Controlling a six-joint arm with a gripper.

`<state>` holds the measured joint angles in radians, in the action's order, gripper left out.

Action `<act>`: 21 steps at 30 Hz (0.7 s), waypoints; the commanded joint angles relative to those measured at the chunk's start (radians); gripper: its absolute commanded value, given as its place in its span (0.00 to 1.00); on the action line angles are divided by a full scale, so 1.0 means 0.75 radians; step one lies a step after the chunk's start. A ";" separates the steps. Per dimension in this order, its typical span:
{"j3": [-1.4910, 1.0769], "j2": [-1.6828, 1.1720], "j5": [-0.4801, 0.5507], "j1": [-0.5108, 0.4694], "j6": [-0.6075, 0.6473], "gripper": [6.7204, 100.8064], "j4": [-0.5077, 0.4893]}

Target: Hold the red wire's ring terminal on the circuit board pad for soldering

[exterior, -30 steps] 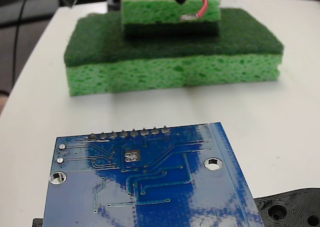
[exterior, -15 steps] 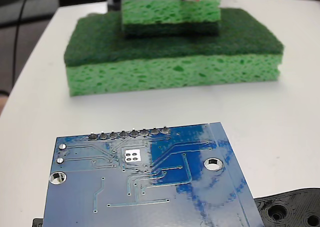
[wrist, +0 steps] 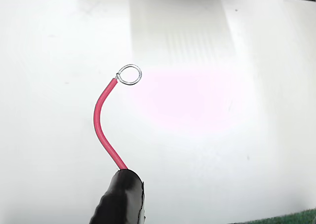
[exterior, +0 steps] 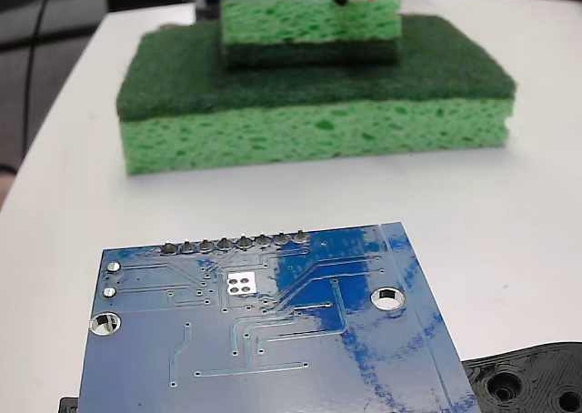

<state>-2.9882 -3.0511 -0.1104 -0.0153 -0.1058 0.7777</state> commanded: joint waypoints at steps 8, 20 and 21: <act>-0.006 -0.004 0.004 0.002 0.000 0.99 -0.006; -0.006 -0.004 -0.010 0.008 -0.002 0.99 -0.006; -0.006 -0.004 -0.012 0.012 -0.002 0.99 -0.006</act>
<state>-2.9974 -3.0526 -0.1120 -0.0061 -0.1089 0.7762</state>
